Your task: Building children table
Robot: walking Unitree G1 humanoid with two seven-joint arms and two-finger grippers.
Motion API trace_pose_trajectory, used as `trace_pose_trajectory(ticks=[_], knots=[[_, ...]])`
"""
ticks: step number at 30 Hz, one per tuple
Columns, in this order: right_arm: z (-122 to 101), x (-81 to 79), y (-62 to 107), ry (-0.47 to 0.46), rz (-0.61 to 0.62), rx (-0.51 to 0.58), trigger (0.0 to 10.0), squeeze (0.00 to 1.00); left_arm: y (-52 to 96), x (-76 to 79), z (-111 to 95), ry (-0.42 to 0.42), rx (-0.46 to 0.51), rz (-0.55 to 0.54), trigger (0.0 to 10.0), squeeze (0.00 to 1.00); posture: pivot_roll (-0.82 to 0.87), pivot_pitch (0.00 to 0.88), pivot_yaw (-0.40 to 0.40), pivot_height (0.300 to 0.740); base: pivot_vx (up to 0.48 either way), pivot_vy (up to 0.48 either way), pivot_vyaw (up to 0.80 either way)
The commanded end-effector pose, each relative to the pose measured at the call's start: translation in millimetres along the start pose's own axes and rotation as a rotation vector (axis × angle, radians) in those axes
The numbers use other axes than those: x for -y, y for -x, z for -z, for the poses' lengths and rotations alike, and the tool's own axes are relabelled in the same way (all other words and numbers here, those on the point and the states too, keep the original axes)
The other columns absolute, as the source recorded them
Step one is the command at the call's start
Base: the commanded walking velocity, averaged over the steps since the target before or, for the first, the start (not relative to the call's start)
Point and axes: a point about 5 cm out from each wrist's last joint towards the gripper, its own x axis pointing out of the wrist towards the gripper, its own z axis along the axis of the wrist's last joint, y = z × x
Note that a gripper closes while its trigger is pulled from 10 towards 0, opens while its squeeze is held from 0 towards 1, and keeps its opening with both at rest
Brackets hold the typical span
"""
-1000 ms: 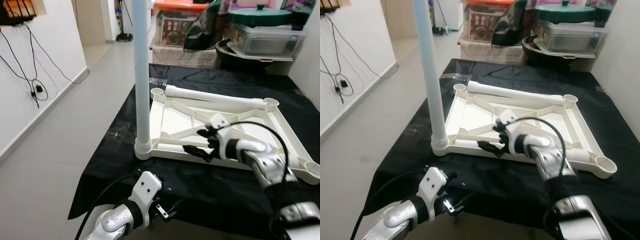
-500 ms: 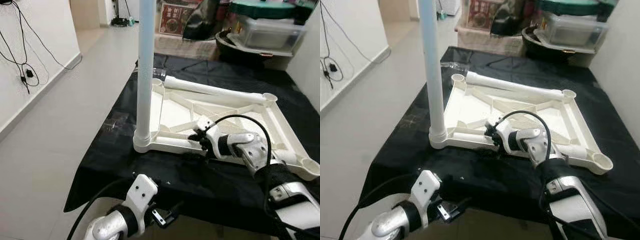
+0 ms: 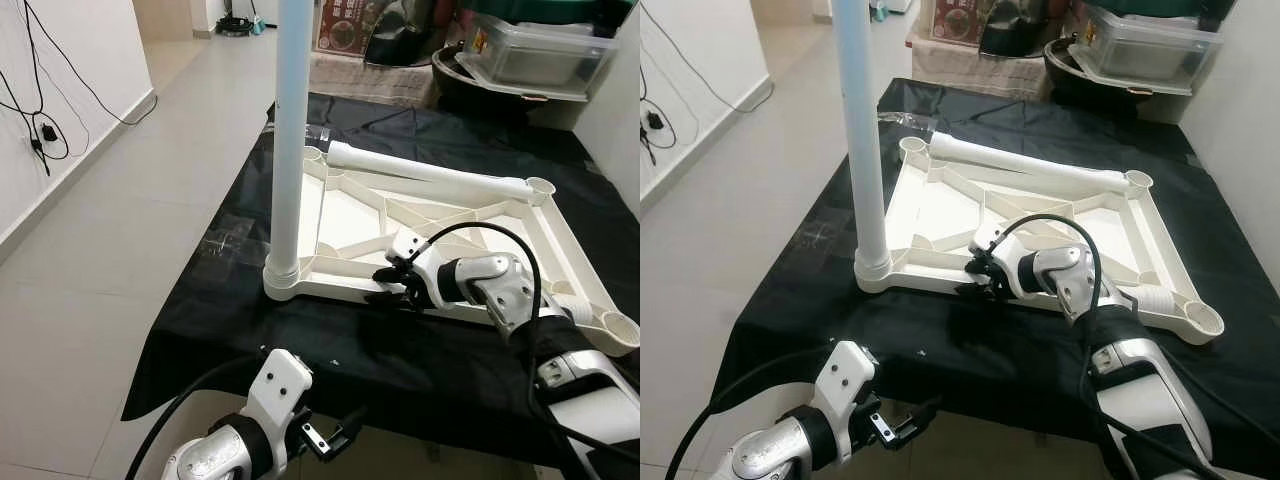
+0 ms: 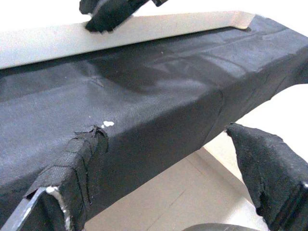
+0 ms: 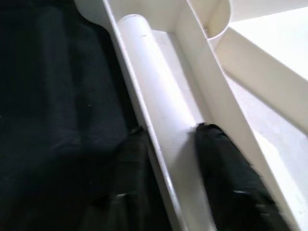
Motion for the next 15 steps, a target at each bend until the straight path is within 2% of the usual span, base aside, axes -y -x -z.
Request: trace_pose_trajectory(ticks=[1,3,4,9,11,15], knots=[[23.9,-10.9,-10.6,-0.040,-0.035,-0.102,4.5,0.00,1.6,3.8,1.2,0.008,-0.016,0.017,10.0,0.00,0.14,0.134,-0.117,0.740,0.000,0.000,0.00],[23.9,-10.9,-10.6,-0.040,-0.035,-0.102,4.5,0.00,1.6,3.8,1.2,0.008,-0.016,0.017,10.0,0.00,0.14,0.134,-0.117,0.740,0.000,0.000,0.00],[21.7,-8.9,-10.3,-0.039,-0.020,-0.090,10.0,0.00,1.3,3.5,1.3,0.009,-0.019,0.018,10.0,0.00,0.14,0.124,-0.112,0.740,0.000,0.000,0.00],[9.8,-9.2,-7.5,-0.023,-0.061,-0.021,10.0,0.00,0.1,2.0,2.1,0.009,-0.024,0.018,10.0,0.00,0.14,0.117,-0.111,0.740,0.000,0.000,0.00],[10.7,-11.7,-7.5,-0.008,-0.089,-0.037,10.0,0.00,-0.5,1.6,2.1,0.009,-0.025,0.019,10.0,0.00,0.14,0.118,-0.111,0.740,0.000,0.000,0.00],[23.1,-15.3,-10.4,0.007,-0.105,-0.138,10.0,0.00,-1.1,0.9,1.3,0.007,-0.026,0.018,10.0,0.00,0.14,0.125,-0.109,0.740,0.000,0.000,0.00]])
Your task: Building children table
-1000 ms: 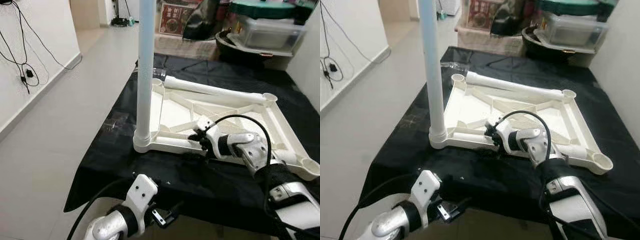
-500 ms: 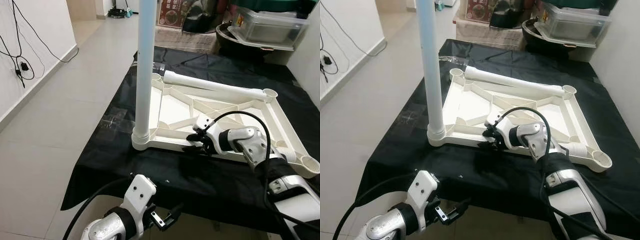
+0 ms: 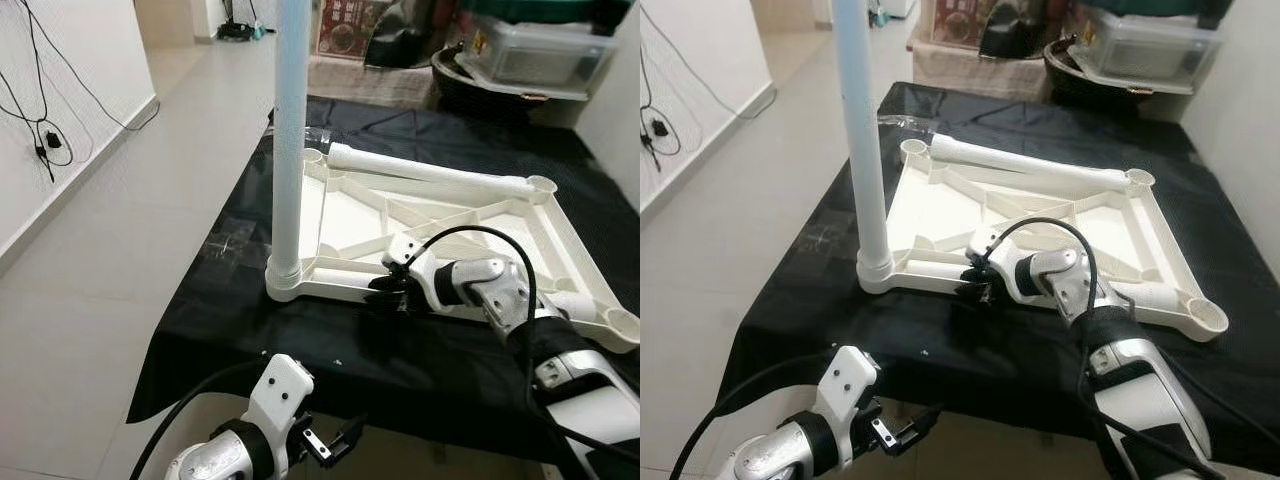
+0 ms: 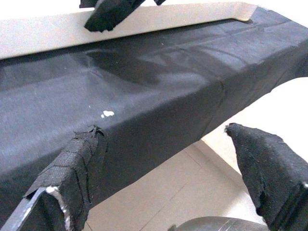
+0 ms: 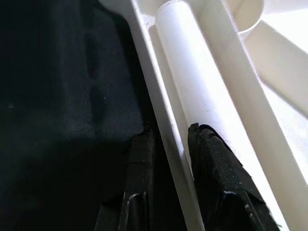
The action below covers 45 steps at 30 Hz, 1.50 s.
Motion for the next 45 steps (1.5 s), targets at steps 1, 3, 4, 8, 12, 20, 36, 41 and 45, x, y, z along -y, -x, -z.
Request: trace_pose_trajectory(ticks=[1,3,4,8,12,20,36,41,45], knots=[[25.2,-11.9,-8.2,-0.042,-0.071,-0.121,10.0,0.00,-0.2,2.1,2.1,0.011,-0.019,0.015,10.0,0.00,0.14,0.125,-0.109,0.740,0.000,0.000,0.00],[28.0,-12.4,-8.8,-0.043,-0.078,-0.146,10.0,0.00,-0.2,2.1,1.9,0.011,-0.019,0.014,10.0,0.00,0.14,0.125,-0.109,0.740,0.000,0.000,0.00],[28.0,-12.4,-8.8,-0.043,-0.078,-0.146,10.0,0.00,-0.2,2.1,1.9,0.011,-0.019,0.014,10.0,0.00,0.14,0.125,-0.109,0.740,0.000,0.000,0.00],[36.0,-13.0,-12.6,-0.003,-0.081,-0.272,10.0,0.00,0.2,2.3,0.4,0.012,-0.019,0.013,10.0,0.00,0.14,0.143,-0.111,0.740,0.000,0.000,0.00],[36.8,-11.6,-14.3,0.015,-0.077,-0.321,0.0,0.00,0.2,2.5,-0.4,0.011,-0.018,0.011,10.0,0.00,0.14,0.149,-0.114,0.740,0.000,0.000,0.00],[40.1,-3.5,-3.5,0.011,-0.068,-0.360,0.0,0.00,-0.7,1.7,-0.7,0.009,-0.016,-0.006,10.0,0.00,0.14,0.148,-0.119,0.740,0.000,0.000,0.00],[115.1,-21.4,59.1,-0.076,-0.264,-0.514,0.0,0.00,-5.8,-1.6,-0.4,-0.013,-0.012,-0.007,10.0,0.00,0.13,0.125,-0.109,0.740,0.000,0.000,0.00],[128.0,-31.5,74.1,-0.097,-0.335,-0.519,0.0,0.00,-7.0,-2.7,-0.1,-0.016,-0.014,-0.006,10.0,0.00,0.13,0.122,-0.105,0.740,0.000,0.000,0.00],[133.3,-37.4,82.3,-0.104,-0.369,-0.523,0.0,0.00,-7.1,-3.5,0.3,-0.019,-0.016,-0.008,10.0,0.00,0.13,0.120,-0.103,0.740,0.000,0.000,0.00]])
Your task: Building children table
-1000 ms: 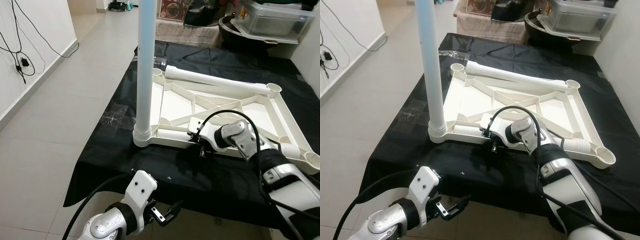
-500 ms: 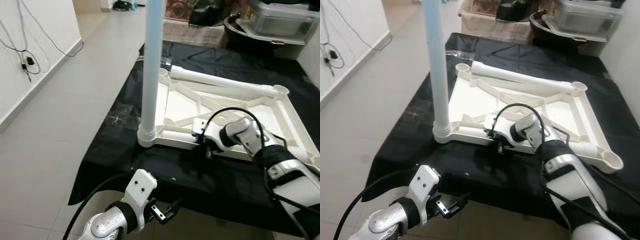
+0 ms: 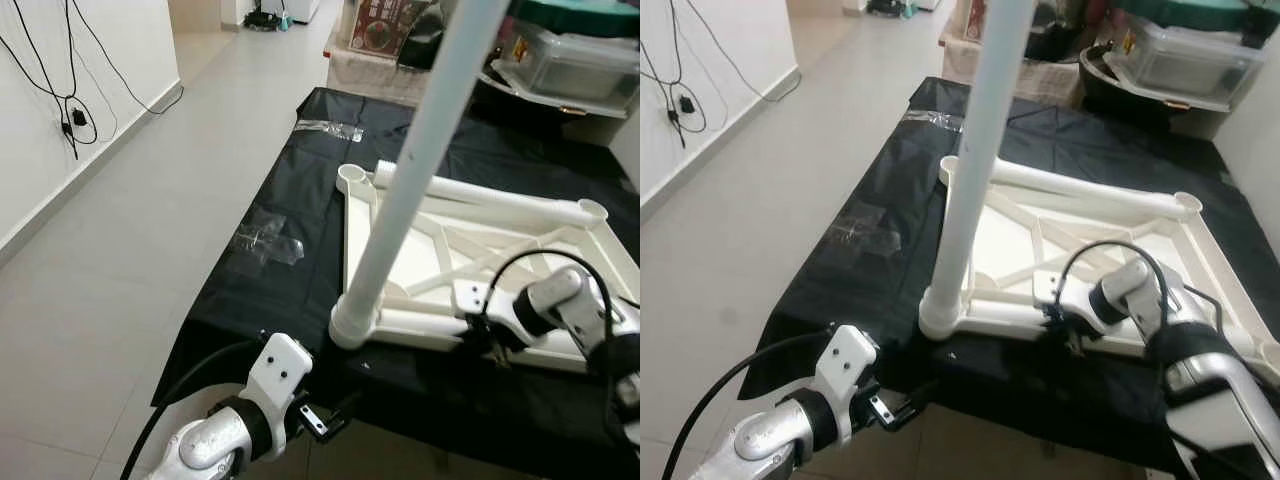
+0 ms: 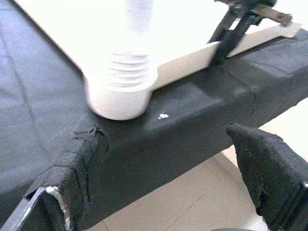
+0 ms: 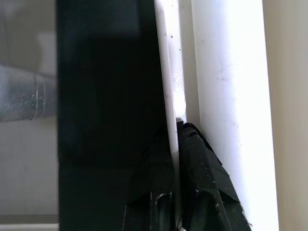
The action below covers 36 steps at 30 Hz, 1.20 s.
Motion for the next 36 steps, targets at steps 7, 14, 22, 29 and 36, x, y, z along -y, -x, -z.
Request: trace_pose_trajectory(ticks=[7,14,22,29,36], knots=[[40.5,-24.1,-18.2,-0.128,-0.093,-0.108,10.0,0.00,-1.4,1.1,6.2,0.004,-0.024,0.012,10.0,0.00,0.13,0.115,-0.099,0.740,0.000,0.000,0.00],[29.7,-16.4,-20.4,-0.072,-0.012,-0.072,10.0,1.00,-2.3,0.0,7.9,0.000,-0.026,0.008,10.0,0.00,0.14,0.101,-0.097,0.740,0.000,0.000,0.00],[20.6,-14.9,-3.5,-0.080,0.014,0.012,10.0,0.00,-4.6,-3.8,12.0,-0.006,-0.032,0.006,10.0,0.00,0.13,0.067,-0.091,0.740,0.000,0.000,0.00],[-7.4,-10.1,32.9,-0.119,0.112,0.372,10.0,0.00,-9.5,-11.2,18.0,-0.007,-0.041,-0.002,10.0,0.00,0.13,0.019,-0.077,0.740,0.000,0.000,0.00],[-18.0,-31.3,35.3,-0.224,0.162,0.652,10.0,0.00,-12.7,-20.4,23.4,0.015,-0.049,-0.031,10.0,0.00,0.14,0.000,-0.062,0.740,0.000,0.000,0.00]])
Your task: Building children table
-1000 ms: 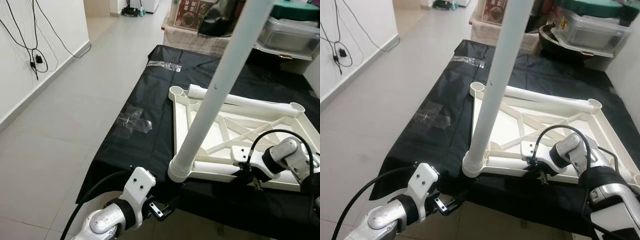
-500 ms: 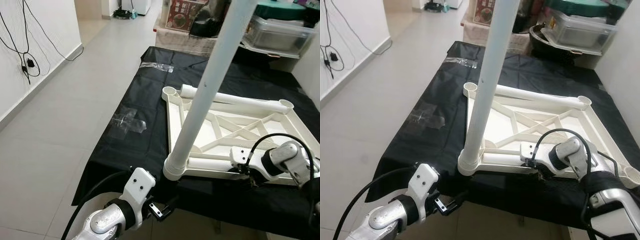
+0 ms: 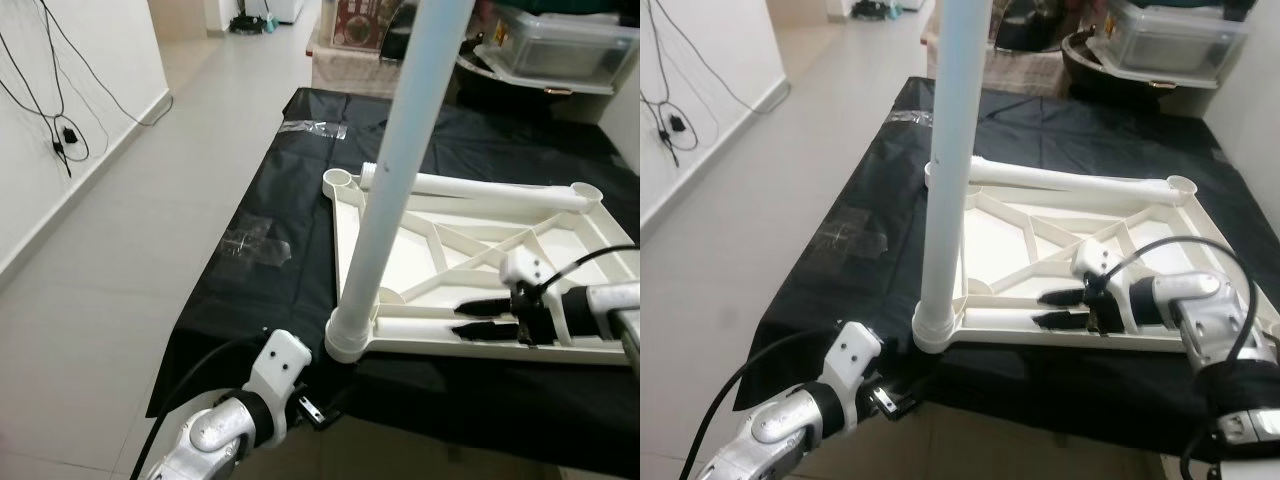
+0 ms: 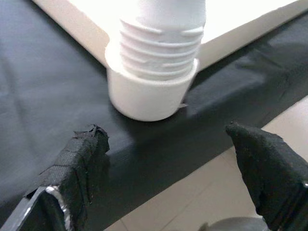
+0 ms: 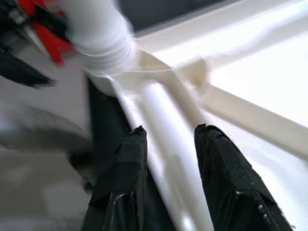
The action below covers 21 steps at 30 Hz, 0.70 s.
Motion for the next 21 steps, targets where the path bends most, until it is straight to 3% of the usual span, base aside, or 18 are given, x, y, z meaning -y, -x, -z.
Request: trace_pose_trajectory(ticks=[1,7,8,10,12,13,18,21], knots=[[4.3,-12.5,-1.7,-0.045,-0.008,0.063,10.0,0.00,-1.6,-1.5,4.1,0.000,-0.009,0.005,10.0,0.00,0.14,0.000,-0.060,0.740,0.000,0.000,0.00],[7.4,-28.8,-10.0,-0.072,-0.013,0.146,10.0,0.00,-3.5,-5.1,3.5,-0.026,-0.001,0.000,10.0,0.00,0.14,0.000,-0.051,0.740,0.000,0.000,0.00],[5.5,-31.0,-15.7,-0.068,0.007,0.174,10.0,0.99,-2.6,-7.2,2.6,-0.037,0.006,-0.016,10.0,0.00,0.14,0.000,-0.049,0.740,0.000,0.000,0.00],[2.8,-33.4,-22.4,-0.067,0.025,0.195,10.0,1.00,-0.4,-11.3,1.3,-0.050,0.015,-0.043,10.0,0.00,0.15,0.000,-0.050,0.740,0.000,0.000,0.00],[0.8,-35.1,-26.6,-0.067,0.036,0.208,10.0,1.00,1.2,-14.0,0.4,-0.058,0.021,-0.062,10.0,0.00,0.15,0.000,-0.050,0.740,0.000,0.000,0.00],[-1.4,-36.4,-30.4,-0.072,0.049,0.223,10.0,0.00,3.8,-16.9,0.2,-0.070,0.025,-0.084,10.0,0.00,0.15,0.000,-0.050,0.740,0.000,0.000,0.00],[-2.7,-37.1,-34.6,-0.076,0.058,0.231,10.0,0.00,6.3,-20.4,0.1,-0.085,0.027,-0.115,10.0,0.00,0.16,0.000,-0.053,0.740,0.000,0.000,0.00],[-6.2,-40.1,-47.1,-0.090,0.077,0.259,10.0,0.00,14.7,-33.8,1.5,-0.111,0.022,-0.232,10.0,0.00,0.17,0.000,-0.053,0.740,0.000,0.000,0.00]])
